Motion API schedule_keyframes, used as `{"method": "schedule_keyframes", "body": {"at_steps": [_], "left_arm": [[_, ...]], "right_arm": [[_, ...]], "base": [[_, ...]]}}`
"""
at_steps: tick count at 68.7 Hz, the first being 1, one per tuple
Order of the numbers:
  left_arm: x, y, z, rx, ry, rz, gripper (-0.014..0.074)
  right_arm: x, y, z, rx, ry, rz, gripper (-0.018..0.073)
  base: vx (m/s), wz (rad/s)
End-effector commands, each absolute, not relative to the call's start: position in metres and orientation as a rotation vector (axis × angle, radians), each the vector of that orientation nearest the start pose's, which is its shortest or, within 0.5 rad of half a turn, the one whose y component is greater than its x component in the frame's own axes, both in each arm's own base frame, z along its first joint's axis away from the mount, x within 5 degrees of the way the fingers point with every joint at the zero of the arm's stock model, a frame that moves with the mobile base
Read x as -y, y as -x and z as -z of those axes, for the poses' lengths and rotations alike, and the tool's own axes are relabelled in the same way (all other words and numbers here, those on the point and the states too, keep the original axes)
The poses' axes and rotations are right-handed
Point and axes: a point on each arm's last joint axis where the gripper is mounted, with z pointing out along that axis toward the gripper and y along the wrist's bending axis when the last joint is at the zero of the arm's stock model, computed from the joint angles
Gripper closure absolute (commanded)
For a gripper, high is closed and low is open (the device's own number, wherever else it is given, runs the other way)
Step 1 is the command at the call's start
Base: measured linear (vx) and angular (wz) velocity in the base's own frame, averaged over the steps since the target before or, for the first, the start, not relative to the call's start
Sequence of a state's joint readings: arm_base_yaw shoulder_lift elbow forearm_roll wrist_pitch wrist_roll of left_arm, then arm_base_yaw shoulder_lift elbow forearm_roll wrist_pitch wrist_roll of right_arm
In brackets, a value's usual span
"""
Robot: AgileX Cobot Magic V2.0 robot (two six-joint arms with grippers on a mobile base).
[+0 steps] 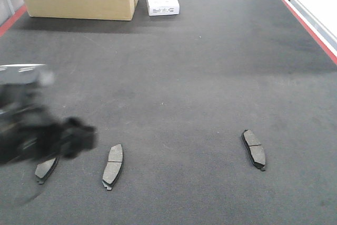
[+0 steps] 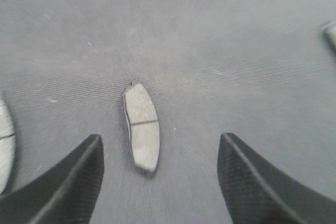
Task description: Move and align brake pads A on conveyor
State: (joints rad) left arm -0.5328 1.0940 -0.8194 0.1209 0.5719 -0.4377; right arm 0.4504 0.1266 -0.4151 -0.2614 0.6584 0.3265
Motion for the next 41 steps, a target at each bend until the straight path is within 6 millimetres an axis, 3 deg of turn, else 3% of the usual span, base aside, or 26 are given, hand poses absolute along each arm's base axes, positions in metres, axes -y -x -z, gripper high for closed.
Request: {"method": "schedule_keyframes", "body": {"at_steps": [1,13,24,32,41], "left_arm": [[0.091,-0.164,-0.324,-2.164,-0.237,0.408,0.0132],[0.059,-0.11,-0.319,-2.032,-0.262,0.425,0.0132],[0.032,-0.065,-0.302,-1.915,-0.241,0.459,0.0132],[0.021,-0.046,-0.287,-1.866,-0.249,0.468,0.0132],[0.016,-0.031,-0.293,-1.721,-0.28,0.524,0.0132]], "right_arm": [[-0.004,-0.04,-0.303,-1.711,0.214,-0.256,0.0564],[-0.004,-0.04,-0.303,-1.711,0.214,-0.256,0.0564],[-0.004,-0.04,-0.303,-1.711,0.214,-0.256,0.0564],[-0.004,-0.04,-0.303,-1.711,0.214,-0.256,0.0564],[-0.004,-0.04,-0.303,-1.711,0.214,-0.256,0.0564]], "base": [[0.0,0.0],[0.0,0.0],[0.0,0.0],[0.0,0.0],[0.0,0.0]]}}
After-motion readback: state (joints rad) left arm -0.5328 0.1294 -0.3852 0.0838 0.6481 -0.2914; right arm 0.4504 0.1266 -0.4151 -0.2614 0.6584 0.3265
